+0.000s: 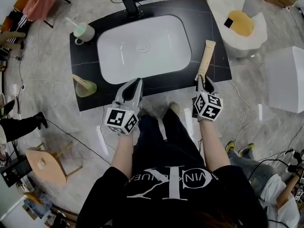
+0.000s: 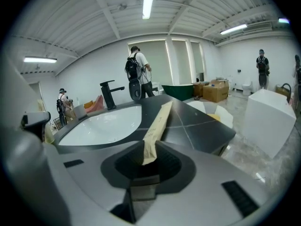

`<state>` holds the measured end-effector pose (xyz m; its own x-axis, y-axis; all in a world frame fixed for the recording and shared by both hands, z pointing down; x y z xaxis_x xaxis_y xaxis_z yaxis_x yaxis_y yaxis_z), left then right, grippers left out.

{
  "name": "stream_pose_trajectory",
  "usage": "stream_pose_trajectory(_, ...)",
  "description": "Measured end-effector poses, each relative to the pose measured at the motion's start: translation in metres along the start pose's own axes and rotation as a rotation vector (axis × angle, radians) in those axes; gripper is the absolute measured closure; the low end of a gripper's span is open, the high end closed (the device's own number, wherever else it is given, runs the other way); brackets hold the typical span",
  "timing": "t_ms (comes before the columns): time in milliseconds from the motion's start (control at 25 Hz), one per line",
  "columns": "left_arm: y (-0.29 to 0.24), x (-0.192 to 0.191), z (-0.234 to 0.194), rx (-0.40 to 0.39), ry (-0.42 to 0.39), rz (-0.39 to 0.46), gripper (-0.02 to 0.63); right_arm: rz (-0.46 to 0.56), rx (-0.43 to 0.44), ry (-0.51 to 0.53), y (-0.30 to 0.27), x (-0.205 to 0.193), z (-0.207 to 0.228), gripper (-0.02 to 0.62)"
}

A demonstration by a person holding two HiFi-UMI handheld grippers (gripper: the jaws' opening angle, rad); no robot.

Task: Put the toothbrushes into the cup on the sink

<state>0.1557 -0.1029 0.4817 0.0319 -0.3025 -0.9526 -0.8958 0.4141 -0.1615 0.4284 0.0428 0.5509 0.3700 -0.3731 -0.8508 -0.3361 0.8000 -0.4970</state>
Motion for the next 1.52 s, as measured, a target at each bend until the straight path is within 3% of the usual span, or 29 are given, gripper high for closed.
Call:
stream_pose_trajectory(600,0.036,0.01,-0.01,0.097,-0.004,0.059,0.594,0.032,0.317,-0.003,-0.007,0.032,-0.067,0.549)
stream_pose_trajectory(1200,0.124,0.02,-0.048,0.351,0.005,0.161,0.594,0.017,0.743,0.102,-0.016,0.063,-0.213,0.549)
stream_pose_trajectory(1520,0.167,0.023,-0.061,0.459,0.003,0.2,0.594,0.064,0.91,0.136,-0.005,0.083,-0.28,0.551)
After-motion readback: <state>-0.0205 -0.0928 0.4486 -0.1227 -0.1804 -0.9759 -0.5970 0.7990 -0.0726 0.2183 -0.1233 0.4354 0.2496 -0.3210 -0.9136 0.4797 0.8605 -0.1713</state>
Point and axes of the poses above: the fingertips, and each gripper's own axes: y backward along the fingers, z to its right, x out of its top, the point moved 7 cm from there along y, backward along the fingers, and after that the axes turned 4 degrees about z, right-handed, at the moved point
